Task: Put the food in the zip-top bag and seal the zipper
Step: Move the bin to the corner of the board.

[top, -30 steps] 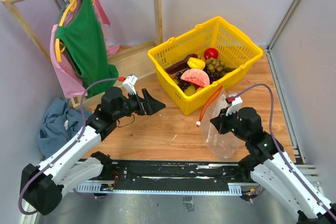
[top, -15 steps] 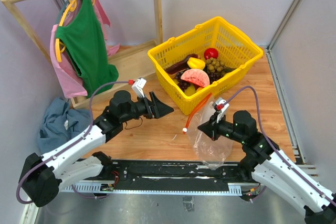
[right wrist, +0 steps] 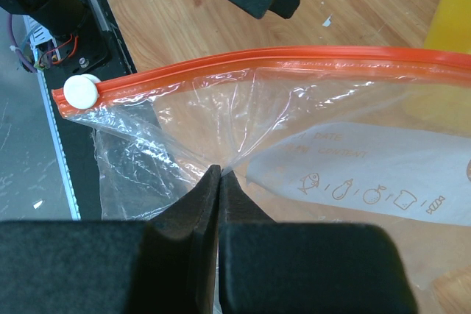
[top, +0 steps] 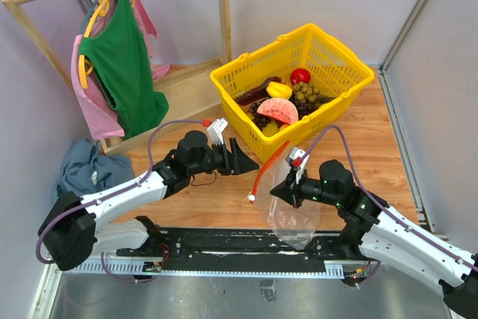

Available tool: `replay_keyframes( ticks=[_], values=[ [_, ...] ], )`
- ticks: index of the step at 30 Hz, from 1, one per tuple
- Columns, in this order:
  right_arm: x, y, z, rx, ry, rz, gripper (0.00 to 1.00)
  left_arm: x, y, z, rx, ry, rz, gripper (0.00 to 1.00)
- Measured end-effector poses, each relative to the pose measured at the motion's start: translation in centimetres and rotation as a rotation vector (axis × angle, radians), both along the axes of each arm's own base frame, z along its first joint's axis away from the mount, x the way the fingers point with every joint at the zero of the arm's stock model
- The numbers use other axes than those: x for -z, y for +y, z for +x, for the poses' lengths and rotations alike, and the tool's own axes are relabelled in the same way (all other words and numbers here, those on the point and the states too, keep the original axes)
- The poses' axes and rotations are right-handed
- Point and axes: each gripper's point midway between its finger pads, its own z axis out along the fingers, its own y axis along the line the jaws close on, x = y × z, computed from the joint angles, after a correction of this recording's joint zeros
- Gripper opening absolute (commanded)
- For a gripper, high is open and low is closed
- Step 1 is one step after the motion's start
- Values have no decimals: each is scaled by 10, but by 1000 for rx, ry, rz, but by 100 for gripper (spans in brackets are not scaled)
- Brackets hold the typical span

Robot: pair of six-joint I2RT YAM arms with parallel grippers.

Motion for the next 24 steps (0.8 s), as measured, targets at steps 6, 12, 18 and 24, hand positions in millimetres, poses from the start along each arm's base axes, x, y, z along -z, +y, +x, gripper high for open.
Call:
replay_keyframes(
  ticks=[6, 12, 18, 24],
  values=[
    [-1, 3, -4, -21, -16, -3, 1, -3, -4, 0, 7, -5, -9, 58],
    [3, 6, -8, -44, -20, -21, 0, 11, -9, 1, 14, 32, 9, 51],
    [2, 7, -8, -47, -33, -22, 1, 27, -15, -2, 40, 71, 33, 47],
    [0, 8, -7, -45, -40, -18, 1, 30, -24, -7, 68, 83, 33, 37]
  ],
)
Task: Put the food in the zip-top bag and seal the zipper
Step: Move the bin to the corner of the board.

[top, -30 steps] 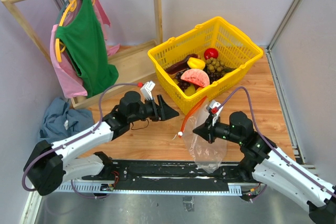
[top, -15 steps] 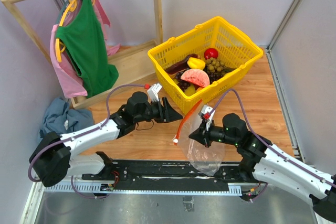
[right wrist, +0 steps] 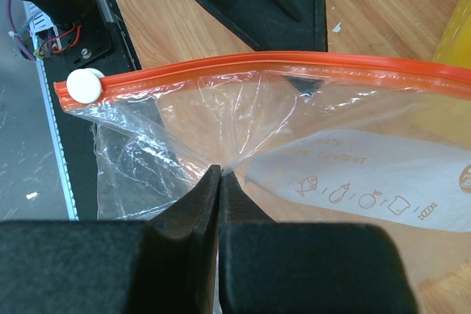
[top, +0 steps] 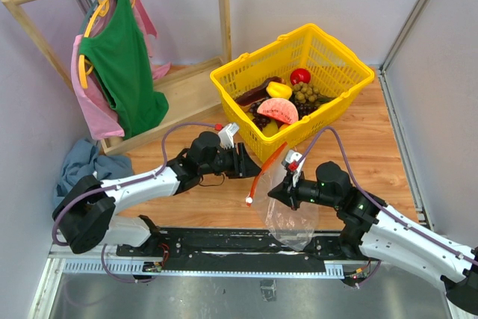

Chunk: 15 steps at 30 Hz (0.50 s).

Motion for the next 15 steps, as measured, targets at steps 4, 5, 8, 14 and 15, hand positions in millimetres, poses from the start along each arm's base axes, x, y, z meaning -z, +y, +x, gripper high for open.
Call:
replay_keyframes(
  ticks=[4, 5, 8, 14, 15],
  values=[
    [-1, 1, 0, -2, -6, 3, 1, 0, -5, -4, 20, 3, -8, 17],
    [-1, 1, 1, -2, -7, 4, 2, 0, -6, -4, 23, 4, -9, 10],
    [-2, 1, 1, -2, -14, 6, 15, -3, -7, -4, 28, -6, -11, 0],
    [-10, -1, 5, 14, -44, 4, 44, -22, 8, -1, -16, -82, 38, 0],
    [-13, -2, 7, 21, -51, 4, 48, -31, 13, 1, -31, -108, 50, 0]
  ],
)
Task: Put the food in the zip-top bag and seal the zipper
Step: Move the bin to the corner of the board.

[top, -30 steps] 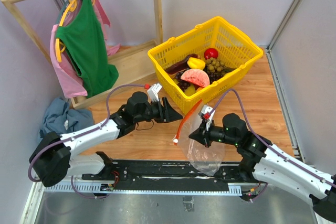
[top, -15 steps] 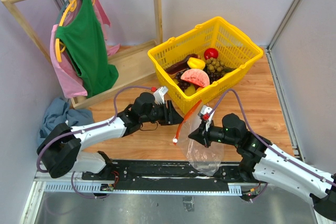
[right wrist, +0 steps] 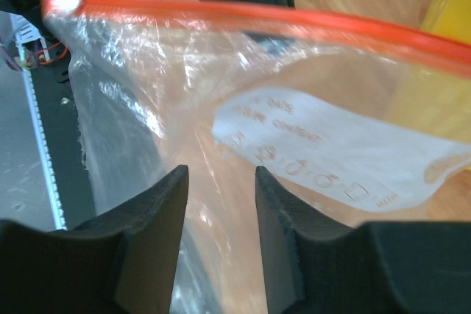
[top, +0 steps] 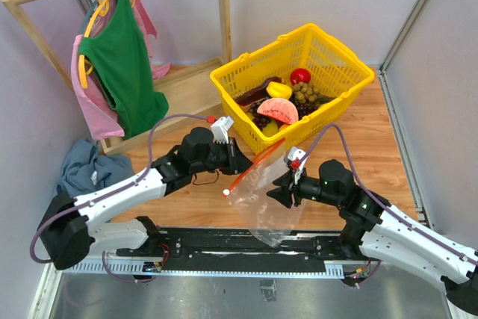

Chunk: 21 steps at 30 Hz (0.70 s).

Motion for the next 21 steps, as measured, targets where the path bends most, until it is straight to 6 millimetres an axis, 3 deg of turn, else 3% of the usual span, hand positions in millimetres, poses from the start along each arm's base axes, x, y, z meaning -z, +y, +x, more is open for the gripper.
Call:
replay_keyframes(
  ticks=[6, 15, 21],
  values=[
    [-13, -6, 7, 40, -29, -24, 69, -33, 29, 8, -80, -110, 109, 0],
    [-51, -15, 26, 139, -92, -42, 83, -46, 98, 13, -228, -168, 418, 0],
    [-85, -14, 54, 232, -151, -83, 96, -81, 140, 30, -395, -247, 564, 0]
  ],
)
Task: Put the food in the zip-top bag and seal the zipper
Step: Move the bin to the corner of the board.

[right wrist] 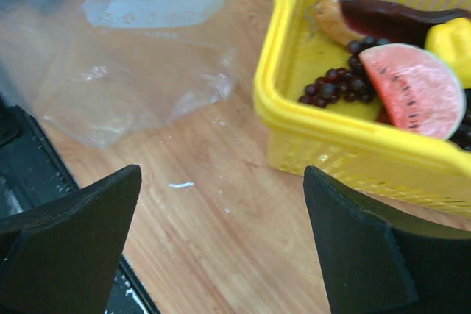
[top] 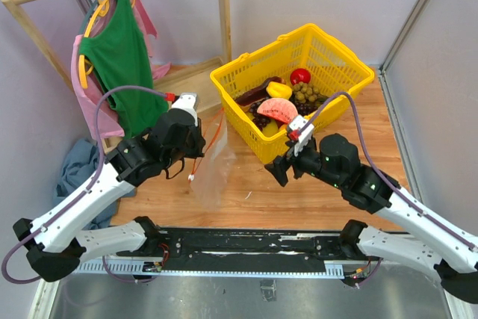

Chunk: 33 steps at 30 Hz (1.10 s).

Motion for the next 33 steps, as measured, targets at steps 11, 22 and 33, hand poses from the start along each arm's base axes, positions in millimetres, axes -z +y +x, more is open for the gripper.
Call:
replay_keyframes(
  ticks=[11, 22, 33],
  values=[
    [-25, 22, 80, 197, -81, -200, 98, -12, 24, 37, -127, -91, 242, 0],
    [21, -1, 134, 329, 23, -324, 98, 2, 13, 52, -118, -156, 226, 0],
    [19, -53, 160, 493, 58, -312, 98, 17, -12, 53, -88, -134, 89, 0]
  ],
)
